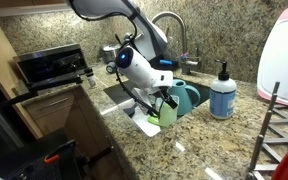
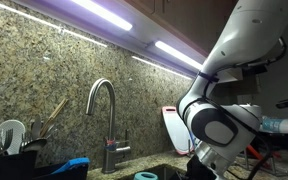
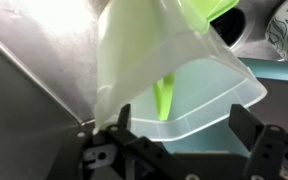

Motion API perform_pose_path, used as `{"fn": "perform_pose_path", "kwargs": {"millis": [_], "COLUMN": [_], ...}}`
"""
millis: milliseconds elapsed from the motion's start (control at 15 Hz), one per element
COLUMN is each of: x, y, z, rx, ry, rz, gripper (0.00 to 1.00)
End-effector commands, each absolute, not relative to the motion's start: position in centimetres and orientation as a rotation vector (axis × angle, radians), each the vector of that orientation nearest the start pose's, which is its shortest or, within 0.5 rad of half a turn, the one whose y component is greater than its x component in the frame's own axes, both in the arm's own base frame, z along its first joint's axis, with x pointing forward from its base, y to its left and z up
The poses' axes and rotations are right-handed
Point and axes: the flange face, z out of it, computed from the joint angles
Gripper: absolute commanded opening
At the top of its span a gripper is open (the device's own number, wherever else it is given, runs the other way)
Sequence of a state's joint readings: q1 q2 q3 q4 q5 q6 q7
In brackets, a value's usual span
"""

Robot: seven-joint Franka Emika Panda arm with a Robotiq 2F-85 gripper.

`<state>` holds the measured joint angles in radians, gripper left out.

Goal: Take the green lid from the sink and put it on the dish rack

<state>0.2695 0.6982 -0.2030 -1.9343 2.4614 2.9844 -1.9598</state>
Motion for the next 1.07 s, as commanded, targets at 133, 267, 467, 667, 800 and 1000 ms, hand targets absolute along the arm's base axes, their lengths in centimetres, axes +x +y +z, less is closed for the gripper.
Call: {"fn": "perform_pose_path", "kwargs": {"millis": [133,267,467,667,800,1000], "x": [55.0,55.0,55.0,54.8,54.6,54.1], "y": [-1.2,-1.2,-1.2,-1.0,-0.6,0.4], "z": [10.9,10.9,10.9,11.0,11.2,12.1], "rx": [-2.829,-2.835,-2.836,-2.837,-2.831,-2.811], "ry": [0.498,0.494,0.495,0.485,0.471,0.424], "rz": [-0.889,-0.89,-0.887,-0.886,-0.888,-0.911], "gripper": [0.7,0.59,0.36,0.12,0.0,0.01]}}
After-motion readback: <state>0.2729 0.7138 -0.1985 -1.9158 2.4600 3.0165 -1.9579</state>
